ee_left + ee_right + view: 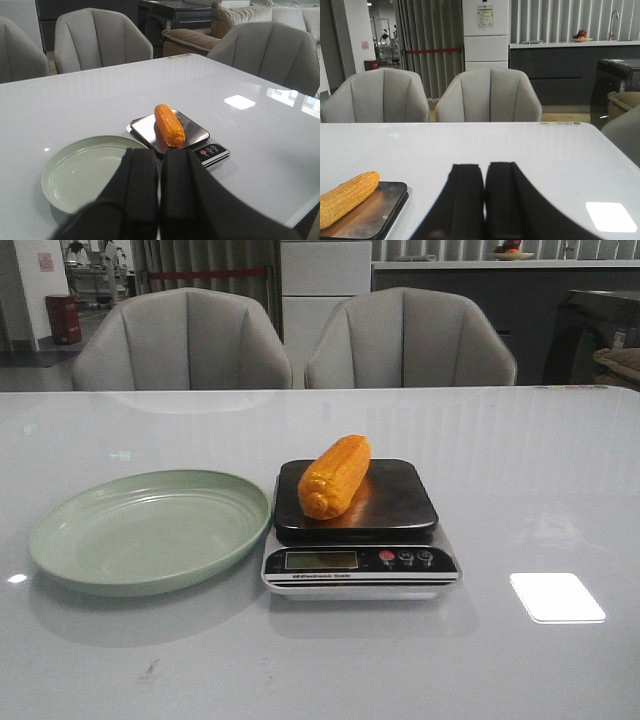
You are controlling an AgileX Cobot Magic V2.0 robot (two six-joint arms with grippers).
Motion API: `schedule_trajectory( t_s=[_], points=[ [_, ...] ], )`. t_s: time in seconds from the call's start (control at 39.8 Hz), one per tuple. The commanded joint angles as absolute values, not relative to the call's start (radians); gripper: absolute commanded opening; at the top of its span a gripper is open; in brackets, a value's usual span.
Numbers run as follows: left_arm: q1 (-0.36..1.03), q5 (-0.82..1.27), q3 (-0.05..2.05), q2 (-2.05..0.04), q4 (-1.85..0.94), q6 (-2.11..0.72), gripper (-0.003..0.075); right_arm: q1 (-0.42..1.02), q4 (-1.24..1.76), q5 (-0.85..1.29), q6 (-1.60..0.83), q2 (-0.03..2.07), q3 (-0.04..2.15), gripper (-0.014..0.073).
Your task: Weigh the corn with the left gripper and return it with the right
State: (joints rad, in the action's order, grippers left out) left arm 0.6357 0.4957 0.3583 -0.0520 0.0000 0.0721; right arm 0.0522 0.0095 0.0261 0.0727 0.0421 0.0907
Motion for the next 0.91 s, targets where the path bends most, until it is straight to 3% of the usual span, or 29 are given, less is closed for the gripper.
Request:
schedule_trajectory(
  t_s=[0.0, 0.2, 0.48, 0.55, 0.73, 0.88],
  points=[
    [0.639, 0.4, 0.381, -0.065, 0.0, 0.073, 0.0114, 0.05, 0.0, 0.046, 0.066, 0.136, 0.21, 0.0174],
    [0.639, 0.396, 0.381, -0.065, 0.0, 0.073, 0.0114, 0.05, 0.009, 0.205, 0.066, 0.308, 0.35, 0.0174],
    [0.639, 0.391, 0.381, -0.065, 0.0, 0.073, 0.0114, 0.05, 0.016, 0.262, 0.066, 0.325, 0.352, 0.019],
    [0.639, 0.391, 0.381, -0.065, 0.0, 0.073, 0.0114, 0.051, 0.017, 0.268, 0.066, 0.336, 0.352, 0.0273],
    [0.639, 0.391, 0.381, -0.065, 0.0, 0.073, 0.0114, 0.085, 0.021, 0.251, 0.066, 0.39, 0.354, 0.0613],
    [0.639, 0.391, 0.381, -0.065, 0.0, 0.073, 0.0114, 0.173, 0.021, 0.255, 0.066, 0.488, 0.391, 0.0605]
  ],
)
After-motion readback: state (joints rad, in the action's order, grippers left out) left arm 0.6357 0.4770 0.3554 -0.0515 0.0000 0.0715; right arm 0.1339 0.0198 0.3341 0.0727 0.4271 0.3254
